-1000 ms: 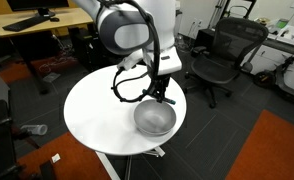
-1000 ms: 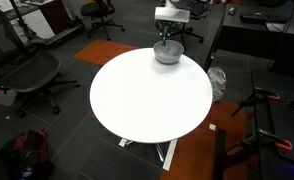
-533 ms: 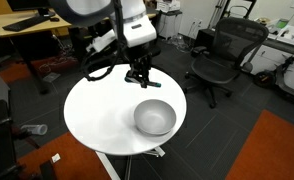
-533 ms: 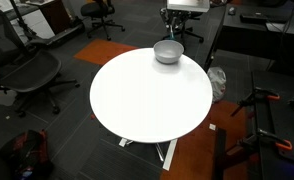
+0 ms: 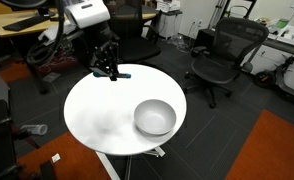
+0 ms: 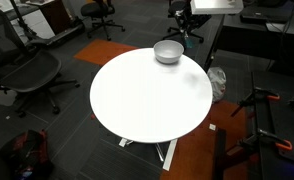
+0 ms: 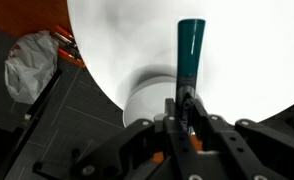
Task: Take the marker out of the bowl and put it on the table
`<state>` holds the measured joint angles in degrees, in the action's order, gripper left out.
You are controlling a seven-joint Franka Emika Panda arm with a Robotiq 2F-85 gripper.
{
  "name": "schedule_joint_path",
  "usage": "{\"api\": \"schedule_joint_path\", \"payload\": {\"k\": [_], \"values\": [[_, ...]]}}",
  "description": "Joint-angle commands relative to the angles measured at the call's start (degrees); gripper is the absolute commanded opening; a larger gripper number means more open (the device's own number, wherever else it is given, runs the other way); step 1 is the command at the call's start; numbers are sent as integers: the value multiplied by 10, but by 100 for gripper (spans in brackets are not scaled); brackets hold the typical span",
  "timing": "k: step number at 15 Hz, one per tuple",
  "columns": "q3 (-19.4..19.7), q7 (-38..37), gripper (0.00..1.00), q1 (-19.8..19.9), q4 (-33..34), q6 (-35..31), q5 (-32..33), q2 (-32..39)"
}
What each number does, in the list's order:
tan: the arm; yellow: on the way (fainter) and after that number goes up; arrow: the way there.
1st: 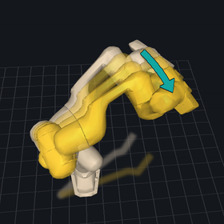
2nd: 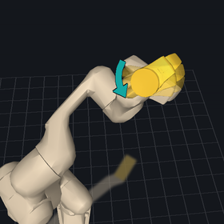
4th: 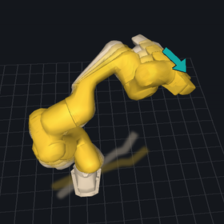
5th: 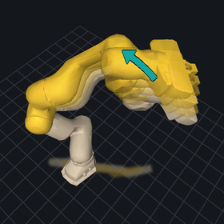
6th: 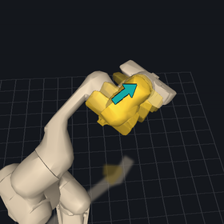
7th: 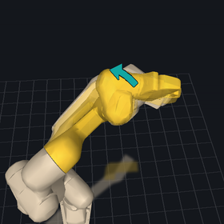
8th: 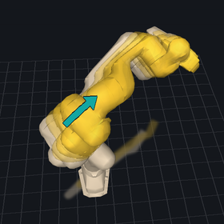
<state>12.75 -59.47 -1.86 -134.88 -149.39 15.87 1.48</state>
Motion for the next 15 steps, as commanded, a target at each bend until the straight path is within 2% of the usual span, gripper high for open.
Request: {"api": "schedule_joint_path", "payload": {"k": [1,7,15], "values": [[-37,-17,5,22,-59,3,4,-47],[-63,-23,5,39,-90,-7,2,-22],[-56,-23,5,35,-89,-51,-20,58]]}}
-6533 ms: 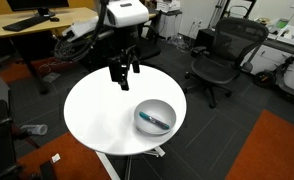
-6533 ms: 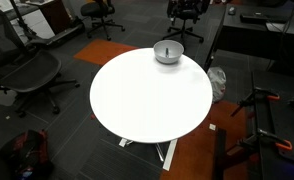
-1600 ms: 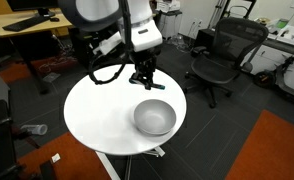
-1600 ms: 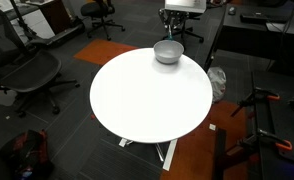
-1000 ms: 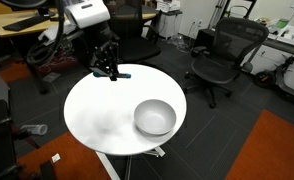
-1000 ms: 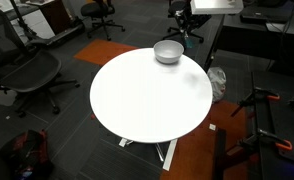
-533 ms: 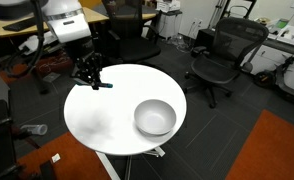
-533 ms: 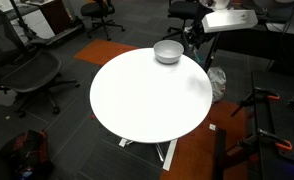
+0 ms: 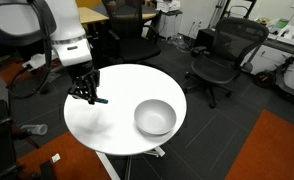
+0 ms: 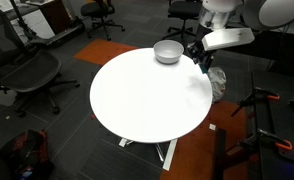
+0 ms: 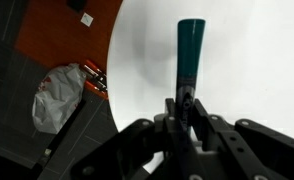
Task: Take the marker out of the bowl and put it on the table
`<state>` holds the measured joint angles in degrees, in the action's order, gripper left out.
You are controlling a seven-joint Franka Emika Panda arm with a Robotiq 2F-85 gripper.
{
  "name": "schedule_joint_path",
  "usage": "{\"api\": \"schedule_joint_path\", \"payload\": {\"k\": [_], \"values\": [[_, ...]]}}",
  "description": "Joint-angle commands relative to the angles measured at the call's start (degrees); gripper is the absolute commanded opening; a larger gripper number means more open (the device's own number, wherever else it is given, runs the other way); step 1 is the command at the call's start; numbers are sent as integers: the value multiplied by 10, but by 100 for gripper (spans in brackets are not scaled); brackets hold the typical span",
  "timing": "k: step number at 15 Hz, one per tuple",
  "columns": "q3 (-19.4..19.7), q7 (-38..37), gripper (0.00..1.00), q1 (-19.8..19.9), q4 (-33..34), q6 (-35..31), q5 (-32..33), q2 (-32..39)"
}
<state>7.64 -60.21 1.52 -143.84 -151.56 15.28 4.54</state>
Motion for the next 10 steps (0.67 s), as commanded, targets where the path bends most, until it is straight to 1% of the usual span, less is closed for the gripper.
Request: {"api": "schedule_joint_path", "payload": {"k": [1,6,10], "values": [[-2,-16,5,-1,2,-41,-16,40],[4,2,5,-10,10,-109,-72,105],[8,12,5,-26,20,-136,-113,145]]}}
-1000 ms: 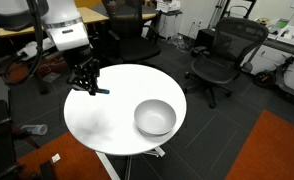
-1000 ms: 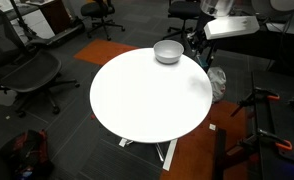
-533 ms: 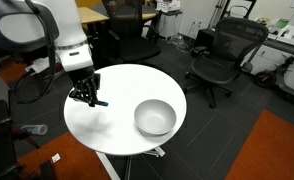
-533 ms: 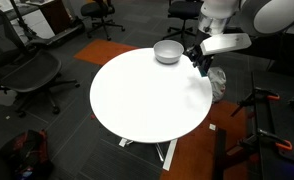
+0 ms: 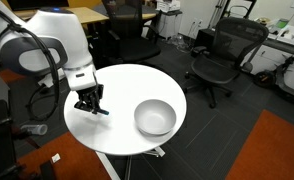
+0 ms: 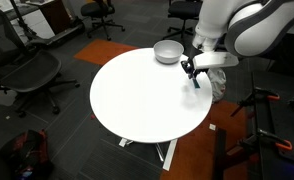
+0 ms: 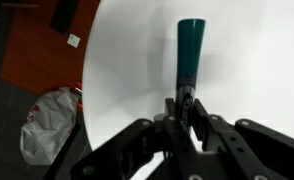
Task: Take the marker out of the bowl and put it on the table
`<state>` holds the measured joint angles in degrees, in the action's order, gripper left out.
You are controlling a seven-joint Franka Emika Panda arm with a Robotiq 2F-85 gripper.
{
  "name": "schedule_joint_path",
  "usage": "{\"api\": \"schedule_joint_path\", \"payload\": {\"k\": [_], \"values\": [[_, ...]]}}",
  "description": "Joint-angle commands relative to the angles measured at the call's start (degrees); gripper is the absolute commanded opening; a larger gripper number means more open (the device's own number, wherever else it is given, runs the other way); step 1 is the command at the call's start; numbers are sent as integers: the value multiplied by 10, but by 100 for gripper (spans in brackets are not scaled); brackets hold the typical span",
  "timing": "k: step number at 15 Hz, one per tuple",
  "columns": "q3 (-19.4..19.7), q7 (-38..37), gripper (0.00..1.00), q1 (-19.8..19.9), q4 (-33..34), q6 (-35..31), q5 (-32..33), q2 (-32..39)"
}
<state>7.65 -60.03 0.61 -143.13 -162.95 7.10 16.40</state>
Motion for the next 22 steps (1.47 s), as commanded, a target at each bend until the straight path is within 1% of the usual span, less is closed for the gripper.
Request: {"api": "schedule_joint_path", "payload": {"k": [1,3,4,5,6,8,11,13,14,16,18,19,22], "values": [[9,12,5,-20,16,-27,-40,33],[13,14,5,-28,23,-28,-51,45],[18,12,21,-35,27,-26,-52,49],[20,13,46,-37,30,-24,-55,51],[25,12,47,-42,32,-23,-55,53],[37,8,56,-53,36,-19,-49,50],[57,2,80,-73,35,-12,-38,33],[62,7,93,-80,32,0,-38,15],[55,17,99,-76,28,3,-43,3],[67,10,100,-90,22,15,-25,-22],[72,6,100,-95,18,40,-3,-51],[72,3,100,-95,15,53,11,-68],[57,2,100,-80,10,97,52,-122]]}}
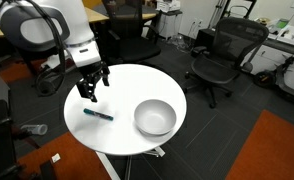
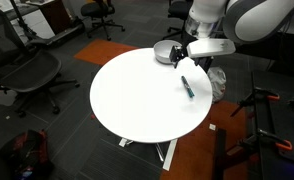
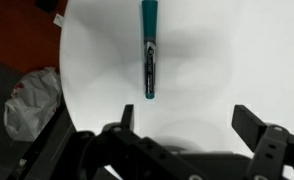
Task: Take the marker out of the bowl and put it on the table
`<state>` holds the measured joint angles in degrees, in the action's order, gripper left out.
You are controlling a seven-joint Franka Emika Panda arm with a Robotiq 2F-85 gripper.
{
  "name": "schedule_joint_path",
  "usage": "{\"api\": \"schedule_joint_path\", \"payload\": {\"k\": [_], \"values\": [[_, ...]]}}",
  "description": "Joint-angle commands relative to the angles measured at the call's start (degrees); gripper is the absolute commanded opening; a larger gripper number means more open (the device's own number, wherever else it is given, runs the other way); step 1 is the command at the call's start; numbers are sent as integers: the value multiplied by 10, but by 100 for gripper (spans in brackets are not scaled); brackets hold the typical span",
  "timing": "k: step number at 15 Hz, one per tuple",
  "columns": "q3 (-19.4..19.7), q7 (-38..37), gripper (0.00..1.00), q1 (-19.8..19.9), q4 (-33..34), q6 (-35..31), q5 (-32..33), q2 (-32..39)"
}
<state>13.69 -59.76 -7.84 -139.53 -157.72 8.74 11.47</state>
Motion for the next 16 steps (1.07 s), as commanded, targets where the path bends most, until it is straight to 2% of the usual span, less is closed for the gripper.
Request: {"api": "schedule_joint_path", "payload": {"k": [1,4,10,11,16], "values": [[-11,2,100,11,-27,62,47,-92],[-35,4,100,35,-32,106,75,-146],[-90,29,100,82,-37,154,64,-216],[-97,18,100,88,-22,139,57,-186],[-107,17,100,97,-23,140,58,-185]]}}
